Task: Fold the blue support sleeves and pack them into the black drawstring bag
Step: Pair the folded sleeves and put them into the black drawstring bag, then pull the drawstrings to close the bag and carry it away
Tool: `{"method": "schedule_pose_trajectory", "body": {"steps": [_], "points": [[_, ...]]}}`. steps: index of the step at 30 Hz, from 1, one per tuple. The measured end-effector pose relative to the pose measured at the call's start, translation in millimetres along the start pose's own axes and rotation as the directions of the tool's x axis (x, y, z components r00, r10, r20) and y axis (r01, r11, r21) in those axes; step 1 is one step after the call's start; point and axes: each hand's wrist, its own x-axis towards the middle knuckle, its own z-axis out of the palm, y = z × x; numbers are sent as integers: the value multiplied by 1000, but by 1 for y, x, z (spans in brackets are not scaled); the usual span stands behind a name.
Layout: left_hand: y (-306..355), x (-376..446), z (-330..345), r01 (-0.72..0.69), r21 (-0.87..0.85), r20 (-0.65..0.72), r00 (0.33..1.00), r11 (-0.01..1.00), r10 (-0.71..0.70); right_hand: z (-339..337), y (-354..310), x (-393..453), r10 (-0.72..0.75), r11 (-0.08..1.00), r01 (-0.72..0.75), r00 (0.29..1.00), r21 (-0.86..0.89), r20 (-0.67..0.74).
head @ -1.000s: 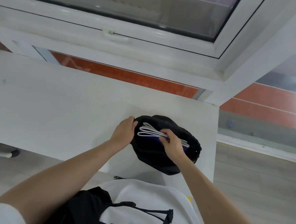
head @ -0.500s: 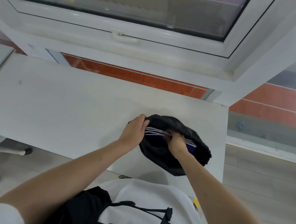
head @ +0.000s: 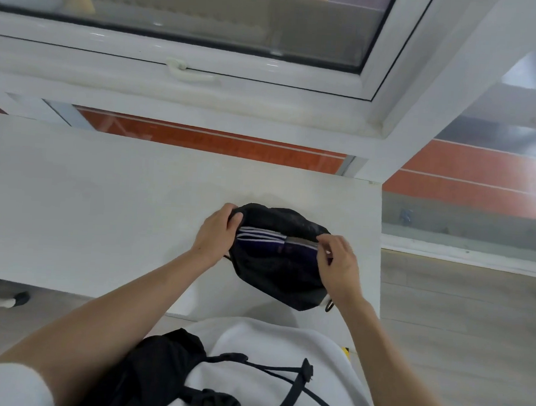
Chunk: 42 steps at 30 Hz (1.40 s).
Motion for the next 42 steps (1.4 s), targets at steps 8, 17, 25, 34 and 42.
{"method": "schedule_pose_trajectory", "body": {"steps": [8,17,25,34,42], "points": [[-2,-2,-2,221,-9,113,969,975,-219,-23,44,-2,397,908,-376,913,-187,97],[8,9,-27,160,-169,23,987,973,-158,-48,2,19,328,945,-327,941,-25,87],[39,31,-69,44,-585,-4,998,810,-57,-109,-51,63,255,905,-261,965,335,64],[38,48,-102,-75,-635,-156,987,769,-33,-139,-40,78,166,961,-162,986,224,1],[-9,62,-110,159,-270,-192,958,950,-215,-150,-3,73,212,977,-214,975,13,70]]}}
